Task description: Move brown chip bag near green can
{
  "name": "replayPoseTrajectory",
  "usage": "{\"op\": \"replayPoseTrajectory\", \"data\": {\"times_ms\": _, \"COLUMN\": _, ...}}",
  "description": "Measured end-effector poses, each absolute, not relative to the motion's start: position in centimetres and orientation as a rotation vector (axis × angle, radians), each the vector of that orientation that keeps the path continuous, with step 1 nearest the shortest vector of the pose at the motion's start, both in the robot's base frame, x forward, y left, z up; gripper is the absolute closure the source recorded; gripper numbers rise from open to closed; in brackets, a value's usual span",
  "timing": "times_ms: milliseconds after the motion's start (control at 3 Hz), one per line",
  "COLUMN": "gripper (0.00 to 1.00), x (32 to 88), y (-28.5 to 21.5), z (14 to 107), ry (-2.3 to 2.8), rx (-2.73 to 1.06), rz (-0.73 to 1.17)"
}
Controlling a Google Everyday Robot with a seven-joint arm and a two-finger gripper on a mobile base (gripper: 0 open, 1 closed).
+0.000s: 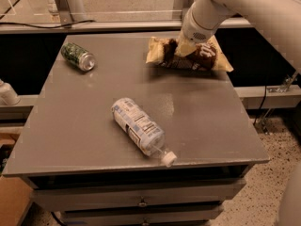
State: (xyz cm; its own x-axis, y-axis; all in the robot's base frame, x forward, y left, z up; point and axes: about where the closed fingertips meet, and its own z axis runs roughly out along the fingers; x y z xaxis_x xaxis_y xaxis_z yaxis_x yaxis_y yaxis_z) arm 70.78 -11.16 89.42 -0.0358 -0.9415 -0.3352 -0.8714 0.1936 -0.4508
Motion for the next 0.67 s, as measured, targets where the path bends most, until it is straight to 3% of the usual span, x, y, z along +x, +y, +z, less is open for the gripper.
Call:
{"op": "replayPoseTrajectory", "data": {"times_ms": 333, "gripper": 1.0, "x": 70.2, "y": -9.4, "z": 90.3, "ry": 1.881, "rx": -1.701, "rz": -0.145}}
{"op": "replayPoseTrajectory", "data": {"times_ms": 667, "gripper": 1.0, "x": 69.5, "y": -7.2, "z": 92.2, "ry": 1.822, "rx": -1.701, "rz": -0.129}}
